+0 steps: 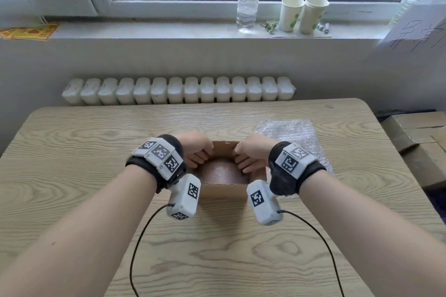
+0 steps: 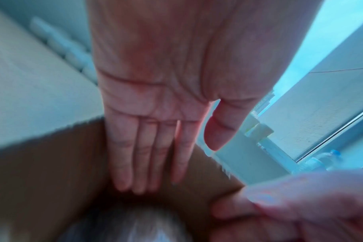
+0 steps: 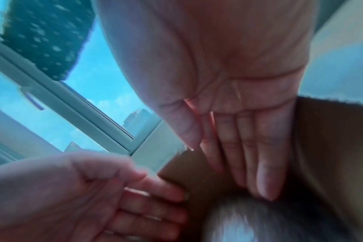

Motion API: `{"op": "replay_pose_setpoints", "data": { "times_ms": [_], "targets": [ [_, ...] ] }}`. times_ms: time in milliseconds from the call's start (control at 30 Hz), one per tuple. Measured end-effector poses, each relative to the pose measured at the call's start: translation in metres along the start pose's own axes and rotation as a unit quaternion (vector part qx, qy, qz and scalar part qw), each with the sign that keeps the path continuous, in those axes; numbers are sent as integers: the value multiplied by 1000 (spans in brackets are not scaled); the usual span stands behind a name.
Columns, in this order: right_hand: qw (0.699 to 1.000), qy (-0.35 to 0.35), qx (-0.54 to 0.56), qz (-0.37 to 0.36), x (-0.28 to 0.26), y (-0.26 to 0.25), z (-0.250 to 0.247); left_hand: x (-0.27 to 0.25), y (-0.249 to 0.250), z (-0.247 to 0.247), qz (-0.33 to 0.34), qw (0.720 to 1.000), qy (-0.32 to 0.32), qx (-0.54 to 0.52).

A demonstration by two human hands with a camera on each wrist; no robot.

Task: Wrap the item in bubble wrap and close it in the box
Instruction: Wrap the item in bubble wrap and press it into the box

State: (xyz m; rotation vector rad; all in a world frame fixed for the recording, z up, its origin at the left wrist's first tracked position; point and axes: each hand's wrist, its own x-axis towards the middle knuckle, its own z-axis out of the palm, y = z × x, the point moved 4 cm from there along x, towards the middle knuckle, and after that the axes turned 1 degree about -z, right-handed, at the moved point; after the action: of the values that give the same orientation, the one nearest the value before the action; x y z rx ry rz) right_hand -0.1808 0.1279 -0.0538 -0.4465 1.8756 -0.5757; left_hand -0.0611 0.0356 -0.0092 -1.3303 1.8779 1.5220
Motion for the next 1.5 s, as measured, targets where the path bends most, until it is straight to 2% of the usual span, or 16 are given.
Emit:
{"op": "replay_pose_setpoints", "data": {
  "times_ms": [67,133,233,300,400,467,567,633,867,1067,1167,1267,1367,1500],
  "targets": [
    [999,-1,23,-23,-19,-7,-17,-4,9,-16,23,999,13,-20],
    [996,53,31,-59,-42,-16,-34,-6,22,-27,84,995,47,-30],
    [992,86,18,-94,-64,-16,-51,-18,41,-22,157,983,92,-16],
    [988,107,3,-109,-72,-13,-61,-27,57,-16,221,966,135,-8],
    [982,149,-3,-120,-83,-3,-80,-40,82,-4,314,924,219,-10],
    [977,176,-2,-124,-86,8,-94,-47,96,13,357,899,252,22],
    [973,201,17,-115,-86,29,-114,-49,112,50,406,874,251,93],
    [970,217,36,-102,-83,46,-125,-40,121,75,415,872,222,134],
    [972,214,89,-48,-56,115,-144,8,135,132,351,897,145,227],
    [974,166,153,1,-22,158,-142,67,131,162,172,955,50,238],
    [978,159,136,17,-2,170,-140,90,125,167,81,976,65,192],
    [981,145,124,19,15,177,-137,115,114,164,17,989,93,115],
    [980,141,142,21,26,182,-139,132,106,159,-42,993,96,54],
    [970,128,200,46,36,186,-141,143,96,154,-83,991,107,10]
  ]
}}
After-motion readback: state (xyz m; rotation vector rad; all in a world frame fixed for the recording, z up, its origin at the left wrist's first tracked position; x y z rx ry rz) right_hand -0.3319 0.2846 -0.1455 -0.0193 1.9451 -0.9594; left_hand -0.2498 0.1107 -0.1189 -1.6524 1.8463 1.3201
